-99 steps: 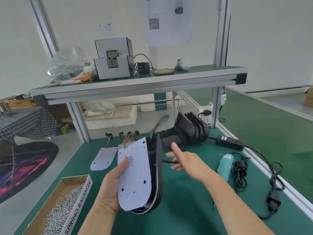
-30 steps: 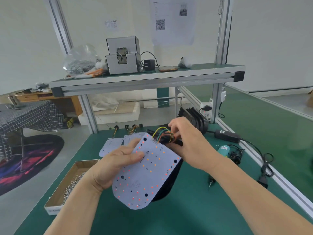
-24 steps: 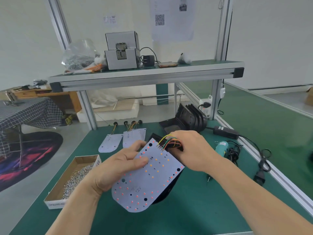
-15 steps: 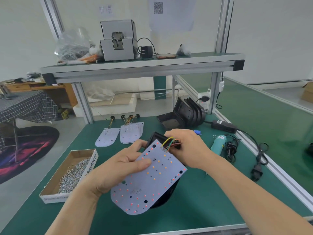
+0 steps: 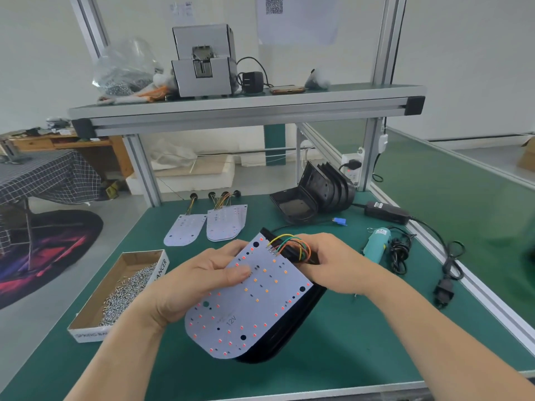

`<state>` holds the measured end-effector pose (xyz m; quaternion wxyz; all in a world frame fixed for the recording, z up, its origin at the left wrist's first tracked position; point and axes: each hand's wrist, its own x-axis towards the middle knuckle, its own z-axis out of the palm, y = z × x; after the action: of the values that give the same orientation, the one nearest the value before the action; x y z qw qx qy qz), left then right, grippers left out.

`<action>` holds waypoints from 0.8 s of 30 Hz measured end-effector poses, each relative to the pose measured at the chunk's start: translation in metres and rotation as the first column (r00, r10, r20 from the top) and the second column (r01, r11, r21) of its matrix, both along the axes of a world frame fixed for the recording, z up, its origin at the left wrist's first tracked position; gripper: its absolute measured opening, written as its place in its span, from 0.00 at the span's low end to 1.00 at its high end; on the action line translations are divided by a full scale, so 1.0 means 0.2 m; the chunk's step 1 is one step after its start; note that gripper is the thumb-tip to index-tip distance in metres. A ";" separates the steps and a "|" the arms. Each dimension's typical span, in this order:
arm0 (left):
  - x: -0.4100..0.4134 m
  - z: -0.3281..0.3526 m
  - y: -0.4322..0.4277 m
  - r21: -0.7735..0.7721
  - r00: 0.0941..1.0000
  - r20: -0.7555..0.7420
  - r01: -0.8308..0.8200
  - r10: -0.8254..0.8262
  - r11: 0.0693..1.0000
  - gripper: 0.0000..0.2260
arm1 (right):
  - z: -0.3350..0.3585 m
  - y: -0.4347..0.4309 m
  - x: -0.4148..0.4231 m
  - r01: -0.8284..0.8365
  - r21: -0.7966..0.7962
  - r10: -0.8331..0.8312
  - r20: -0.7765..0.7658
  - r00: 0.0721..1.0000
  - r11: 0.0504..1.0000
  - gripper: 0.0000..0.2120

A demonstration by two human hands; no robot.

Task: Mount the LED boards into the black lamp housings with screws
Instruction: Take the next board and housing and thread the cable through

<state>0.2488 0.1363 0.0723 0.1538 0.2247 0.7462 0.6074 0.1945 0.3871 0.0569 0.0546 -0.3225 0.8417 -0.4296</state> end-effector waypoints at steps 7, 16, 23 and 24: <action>0.01 0.02 0.00 -0.078 0.999 -0.028 -0.021 0.018 0.997 0.14 | 0.00 -0.01 0.01 0.074 0.017 -0.071 -0.134 0.988 0.997 0.05; 0.03 0.06 0.06 -0.209 0.988 -0.150 -0.012 -0.020 0.978 0.15 | 0.04 -0.07 -0.01 0.067 0.015 -0.068 0.015 0.998 0.998 0.10; -0.01 -0.01 -0.07 0.140 0.974 0.153 -0.190 0.169 0.972 0.14 | -0.02 0.06 -0.10 -0.168 -0.244 0.255 0.389 0.885 0.955 0.15; -0.02 -0.02 -0.07 0.180 0.966 0.188 -0.211 0.177 0.961 0.14 | -0.03 0.05 -0.10 -0.072 -0.274 0.190 0.432 0.882 0.959 0.15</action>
<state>0.2452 0.1216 0.0679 0.1333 0.1117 0.6845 0.7079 0.1737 0.3977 0.0502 0.2377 -0.2742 0.7208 -0.5905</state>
